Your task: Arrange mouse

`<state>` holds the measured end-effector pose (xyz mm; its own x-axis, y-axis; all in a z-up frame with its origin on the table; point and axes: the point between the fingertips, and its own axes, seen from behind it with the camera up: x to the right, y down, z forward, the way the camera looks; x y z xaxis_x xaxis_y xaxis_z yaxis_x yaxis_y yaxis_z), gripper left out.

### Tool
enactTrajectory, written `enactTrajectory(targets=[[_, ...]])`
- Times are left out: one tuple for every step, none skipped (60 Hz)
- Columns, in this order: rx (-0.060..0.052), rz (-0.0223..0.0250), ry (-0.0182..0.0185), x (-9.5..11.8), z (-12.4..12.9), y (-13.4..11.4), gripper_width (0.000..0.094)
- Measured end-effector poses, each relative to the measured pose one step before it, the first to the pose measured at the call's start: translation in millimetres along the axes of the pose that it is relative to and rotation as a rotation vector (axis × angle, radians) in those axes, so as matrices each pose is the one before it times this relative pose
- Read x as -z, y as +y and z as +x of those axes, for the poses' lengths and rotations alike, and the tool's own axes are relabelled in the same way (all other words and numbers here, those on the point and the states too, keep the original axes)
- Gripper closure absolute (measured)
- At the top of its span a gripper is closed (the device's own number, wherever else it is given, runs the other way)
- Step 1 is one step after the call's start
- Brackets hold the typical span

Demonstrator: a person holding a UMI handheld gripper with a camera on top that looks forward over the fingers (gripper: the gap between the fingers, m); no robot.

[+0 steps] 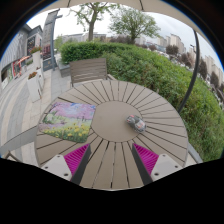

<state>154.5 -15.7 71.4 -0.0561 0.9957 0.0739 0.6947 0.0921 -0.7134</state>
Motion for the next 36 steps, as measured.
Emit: enactTrajectory(targets=[[-0.0103, -0.00173, 0.01046, -2.11, 5.11, 1.52, 0.0087], [-0.0108, -0.00084, 0.01, -1.99, 4.96, 1.03, 0.0085], [-0.011, -0.00105, 0.0127, -3.57, 1.64, -0.53, 0.0085], [-0.0086, 0.00044, 0.00389, 1.63, 15.94, 2.75, 0.0086], [-0.0086, -0.0002, 0.00892, -1.87, 5.57, 1.19, 0.0086], [-0.0078, -0.00018, 0.00904, -1.54, 5.43, 0.92, 0.0085], [-0.0074, 0.00004, 0.00891, -1.62, 5.45, 0.96, 0.0086], [-0.007, 0.00076, 0.00891, -2.83, 7.96, 0.6, 0.0086], [-0.0058, 0.00061, 0.00774, -1.89, 5.6, 0.72, 0.0085], [-0.0053, 0.00102, 0.00677, -1.81, 5.18, 0.6, 0.0085], [-0.005, 0.00149, 0.00527, -1.96, 5.17, 0.59, 0.0085], [-0.0055, 0.00208, 0.00491, -1.91, 5.1, 0.34, 0.0085], [-0.0051, 0.00183, 0.00612, -2.55, 4.43, -0.18, 0.0085], [-0.0039, 0.00198, 0.00446, -2.28, 4.36, 0.15, 0.0087], [-0.003, 0.00201, 0.0035, -2.37, 4.04, 0.06, 0.0084], [-0.0032, 0.00272, 0.00309, -2.51, 3.82, -0.19, 0.0082], [-0.0035, 0.00322, 0.00263, -2.59, 3.46, -0.38, 0.0082], [-0.0026, 0.00289, 0.00343, -3.77, 2.97, -0.05, 0.008], [-0.0014, 0.00216, 0.00219, -3.25, 3.07, -0.25, 0.008], [-0.0012, 0.00234, 0.00203, -3.34, 2.76, -0.31, 0.0081], [-0.0014, 0.00269, 0.00169, -3.54, 2.27, -0.38, 0.0081], [-0.0015, 0.00335, 0.0008, -3.65, 2.12, -0.64, 0.008], [-0.0021, 0.00462, -0.00013, -3.0, 1.62, -0.43, 0.008], [-0.0002, 0.00256, -0.00043, -4.33, 0.59, -1.05, 0.008], [-0.0006, 0.00373, -0.00276, -3.94, 0.77, -1.38, 0.008], [-0.0005, 0.00421, -0.0033, -4.11, 0.53, -1.39, 0.0081], [-0.0009, 0.00482, -0.00292, -4.2, 0.44, -1.5, 0.008], [-0.0001, 0.00632, -0.00272, -3.16, 0.34, -1.27, 0.008], [0.0005, 0.00566, -0.00257, -3.87, 0.39, -1.74, 0.008], [0.0016, 0.00563, -0.0038, -4.14, -0.1, -1.84, 0.0079], [0.0016, 0.0052, -0.00491, -4.18, -0.47, -1.89, 0.0079], [0.0017, 0.0059, -0.00499, -4.03, -0.37, -1.69, 0.0081], [0.0012, 0.00571, -0.00395, -4.29, -0.21, -1.87, 0.0083], [0.0011, 0.00499, -0.00232, -4.32, 0.02, -1.61, 0.0083], [0.0008, 0.00389, -0.00131, -4.18, 0.08, -1.39, 0.0083], [0.0002, 0.00369, -0.00107, -4.02, 0.15, -1.39, 0.0082]])
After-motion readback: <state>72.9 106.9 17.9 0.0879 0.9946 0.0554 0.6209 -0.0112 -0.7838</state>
